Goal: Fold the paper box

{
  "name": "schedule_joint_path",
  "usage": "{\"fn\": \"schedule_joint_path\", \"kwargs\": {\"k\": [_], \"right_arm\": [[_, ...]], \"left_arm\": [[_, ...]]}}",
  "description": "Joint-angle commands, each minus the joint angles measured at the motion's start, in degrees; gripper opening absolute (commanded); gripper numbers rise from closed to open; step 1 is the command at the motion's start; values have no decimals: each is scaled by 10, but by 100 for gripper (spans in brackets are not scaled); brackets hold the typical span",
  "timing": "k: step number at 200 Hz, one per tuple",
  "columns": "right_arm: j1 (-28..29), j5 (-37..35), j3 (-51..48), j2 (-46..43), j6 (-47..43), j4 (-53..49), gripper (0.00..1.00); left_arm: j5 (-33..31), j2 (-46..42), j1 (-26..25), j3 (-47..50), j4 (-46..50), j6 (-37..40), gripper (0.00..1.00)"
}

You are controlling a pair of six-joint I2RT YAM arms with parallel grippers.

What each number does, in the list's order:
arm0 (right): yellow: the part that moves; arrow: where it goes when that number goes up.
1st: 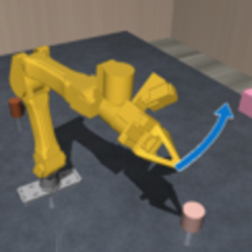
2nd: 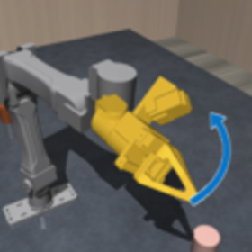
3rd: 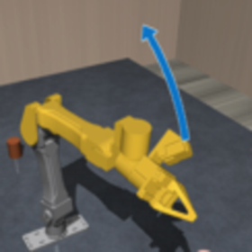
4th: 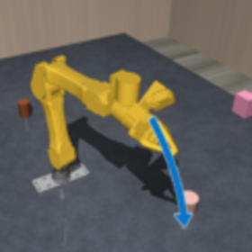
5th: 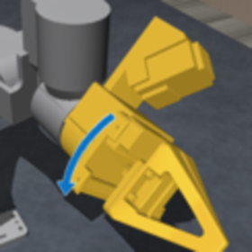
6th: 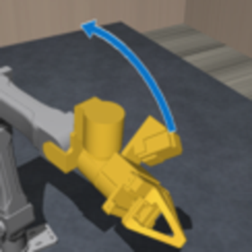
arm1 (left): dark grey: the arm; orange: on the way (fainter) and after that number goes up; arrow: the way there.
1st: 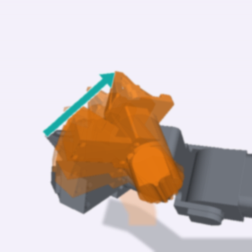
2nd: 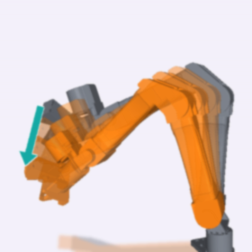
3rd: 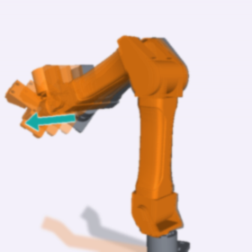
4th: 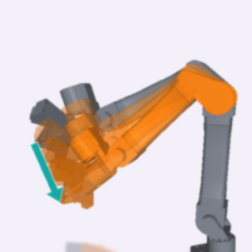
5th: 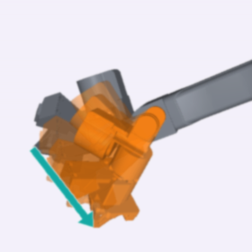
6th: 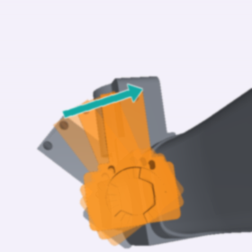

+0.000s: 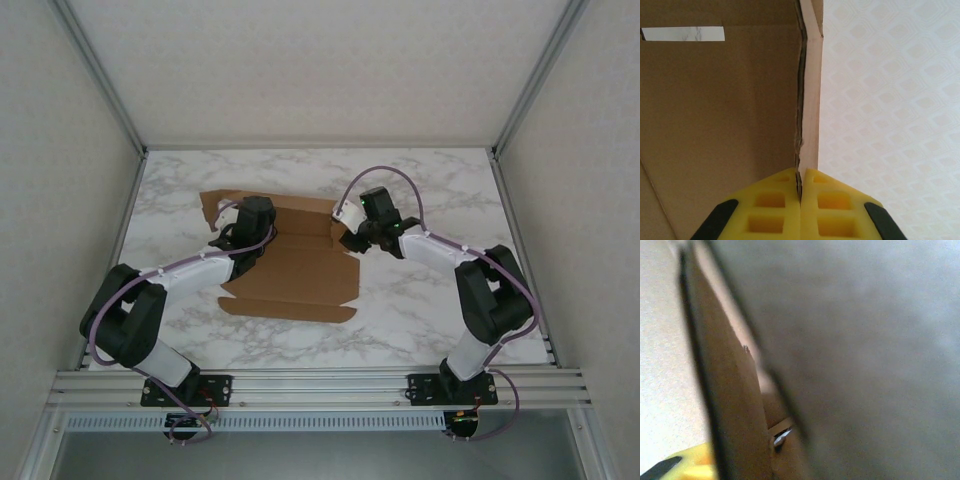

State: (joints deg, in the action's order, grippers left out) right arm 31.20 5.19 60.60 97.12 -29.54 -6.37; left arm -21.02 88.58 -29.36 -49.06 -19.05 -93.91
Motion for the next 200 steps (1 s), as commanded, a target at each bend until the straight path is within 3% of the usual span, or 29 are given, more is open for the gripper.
{"fn": "schedule_joint_path", "kwargs": {"k": [1, 106, 200], "right_arm": [[14, -40, 6, 28, 32, 10, 36], [27, -88, 10, 34, 107, 17, 23], [69, -286, 76, 85, 327, -75, 30]], "left_arm": [[21, 18, -1, 13, 72, -7, 0], [26, 10, -1, 19, 72, -13, 0], [21, 19, -4, 1, 96, -41, 0]]}}
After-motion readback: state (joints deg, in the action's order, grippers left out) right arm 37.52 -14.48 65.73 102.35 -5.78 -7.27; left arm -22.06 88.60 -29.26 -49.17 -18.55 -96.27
